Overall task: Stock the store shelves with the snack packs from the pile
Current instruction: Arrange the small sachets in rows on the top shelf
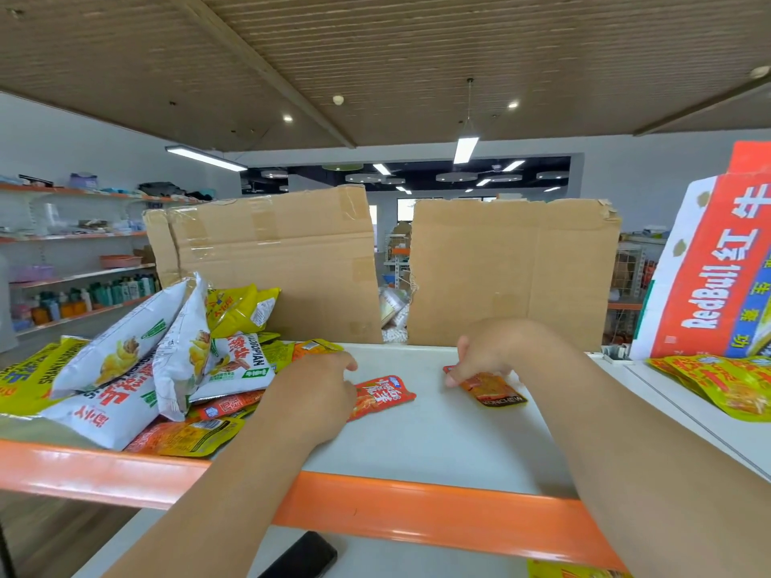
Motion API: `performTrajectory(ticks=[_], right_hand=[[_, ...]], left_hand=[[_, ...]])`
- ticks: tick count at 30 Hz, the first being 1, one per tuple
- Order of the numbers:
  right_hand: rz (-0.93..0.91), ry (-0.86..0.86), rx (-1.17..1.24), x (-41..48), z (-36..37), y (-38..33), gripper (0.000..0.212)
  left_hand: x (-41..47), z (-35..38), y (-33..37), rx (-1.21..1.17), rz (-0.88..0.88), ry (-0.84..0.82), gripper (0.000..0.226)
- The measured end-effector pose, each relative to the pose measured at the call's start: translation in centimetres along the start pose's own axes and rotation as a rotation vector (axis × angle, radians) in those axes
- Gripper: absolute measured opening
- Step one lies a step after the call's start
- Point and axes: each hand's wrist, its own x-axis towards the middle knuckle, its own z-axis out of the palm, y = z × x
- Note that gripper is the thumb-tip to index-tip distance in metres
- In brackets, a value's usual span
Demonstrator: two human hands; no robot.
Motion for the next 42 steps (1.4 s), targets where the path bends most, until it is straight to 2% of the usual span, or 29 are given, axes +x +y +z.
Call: performTrajectory(ticks=[3, 5, 8, 14, 24, 33, 42], right_hand=[[0.031, -0.026, -0.074, -0.3, 0.0, -0.3, 0.056], [0.020, -0.024, -0.107, -0.6, -0.1, -0.3, 0.055], [0.030, -0.024, -0.125, -1.1, -0.4, -0.2, 0.059], [0.059, -0.080, -0.129, -1.4, -0.8, 0.0, 0.062], [0.064, -0.027, -0.049, -0.3, -0.2, 0.1, 0.058], [0.050, 0.180, 0.079, -2.7, 0.4, 2.5, 0.053], [0.019, 0.443, 0.336, -9.6, 1.5, 10.9, 0.033]], left_hand=[[-0.5, -0.2, 0.6, 0.048, 0.119, -0.156, 0.053], [-0.7, -0.5, 0.8, 0.065, 0.140, -0.201, 0.058], [-0.9, -0.7, 0.8, 0.030, 0.148, -0.204, 0.051], [-1.0, -0.8, 1.0, 0.024, 0.141, -0.210, 0.053], [-0.8, -0.7, 0.7, -0.041, 0.173, -0.171, 0.047], [-1.6, -2.2, 1.9, -0.122, 0.237, 0.044, 0.047], [-2.9, -1.3, 10.5, -0.297, 0.273, 0.031, 0.039]])
